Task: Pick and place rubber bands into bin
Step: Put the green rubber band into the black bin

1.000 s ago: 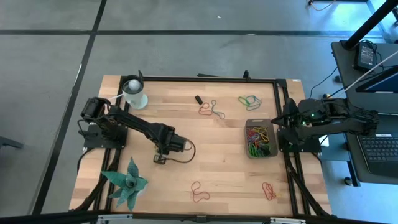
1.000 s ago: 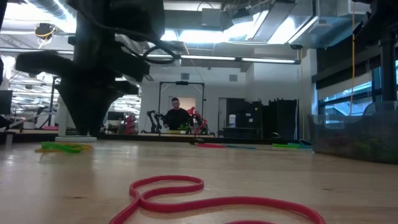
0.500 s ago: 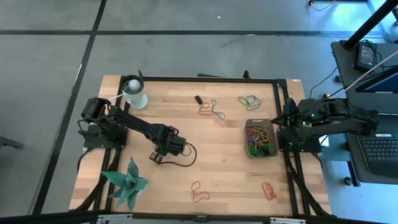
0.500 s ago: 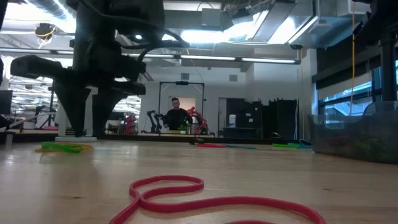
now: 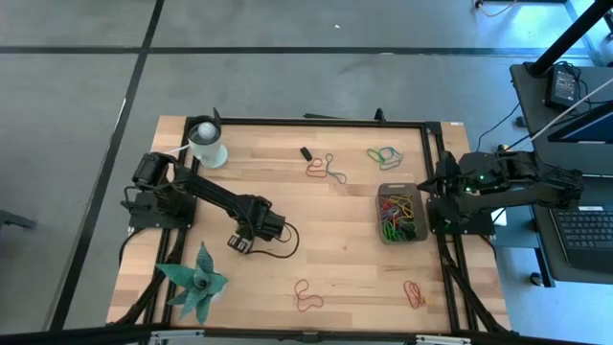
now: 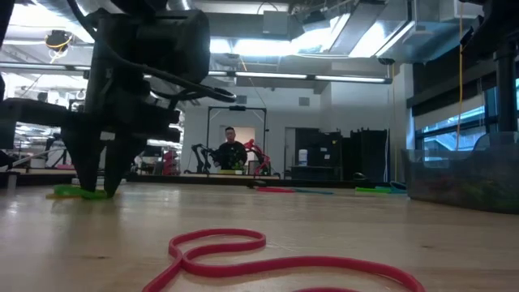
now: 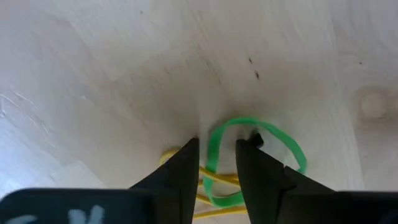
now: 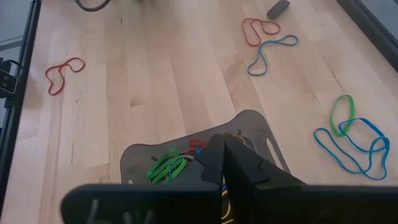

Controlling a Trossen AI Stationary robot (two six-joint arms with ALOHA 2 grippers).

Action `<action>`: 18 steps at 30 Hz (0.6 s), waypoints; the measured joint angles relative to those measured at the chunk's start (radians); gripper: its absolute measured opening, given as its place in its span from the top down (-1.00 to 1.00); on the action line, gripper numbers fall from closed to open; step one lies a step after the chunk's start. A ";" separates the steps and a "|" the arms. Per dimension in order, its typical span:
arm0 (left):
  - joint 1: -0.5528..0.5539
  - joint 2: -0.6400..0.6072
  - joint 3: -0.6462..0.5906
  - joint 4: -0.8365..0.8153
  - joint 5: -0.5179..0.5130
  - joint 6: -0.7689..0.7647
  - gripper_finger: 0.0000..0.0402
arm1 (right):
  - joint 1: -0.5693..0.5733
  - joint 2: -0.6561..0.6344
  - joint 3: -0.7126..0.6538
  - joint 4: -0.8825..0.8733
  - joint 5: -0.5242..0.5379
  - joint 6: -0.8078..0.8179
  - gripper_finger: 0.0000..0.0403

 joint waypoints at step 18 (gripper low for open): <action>0.002 0.011 0.311 -0.137 0.024 -0.026 0.99 | 0.000 0.000 0.000 0.000 0.000 -0.003 0.94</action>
